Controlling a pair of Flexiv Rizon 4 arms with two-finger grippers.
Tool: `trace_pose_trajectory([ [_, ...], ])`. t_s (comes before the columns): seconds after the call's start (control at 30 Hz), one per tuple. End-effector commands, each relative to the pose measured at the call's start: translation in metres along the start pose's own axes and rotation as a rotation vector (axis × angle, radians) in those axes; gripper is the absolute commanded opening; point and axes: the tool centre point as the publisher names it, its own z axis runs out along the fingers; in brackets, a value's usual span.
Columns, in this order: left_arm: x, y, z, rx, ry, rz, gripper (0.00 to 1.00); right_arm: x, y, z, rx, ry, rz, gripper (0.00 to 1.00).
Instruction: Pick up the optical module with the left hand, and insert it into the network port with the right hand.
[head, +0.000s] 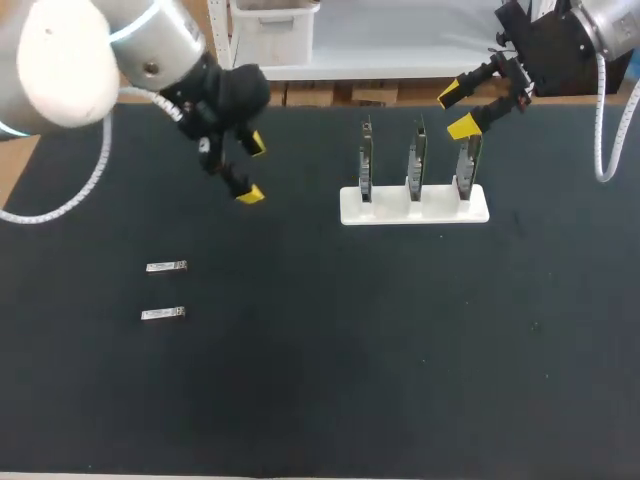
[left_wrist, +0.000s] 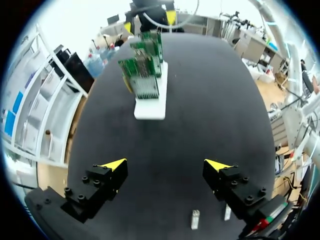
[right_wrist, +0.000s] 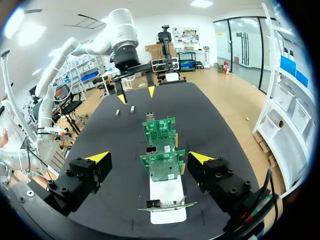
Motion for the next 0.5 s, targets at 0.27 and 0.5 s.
trace_pose_trajectory([
  [0.27, 0.057, -0.05, -0.008, -0.125, 0.114, -0.049, 1.0, 0.0, 0.002, 0.0, 0.004, -0.001, -0.001, 1.0],
  [0.5, 0.092, -0.068, -0.006, -0.137, 0.222, -0.058, 1.0, 0.0, 0.002, 0.0, 0.004, -0.001, -0.001, 1.0],
])
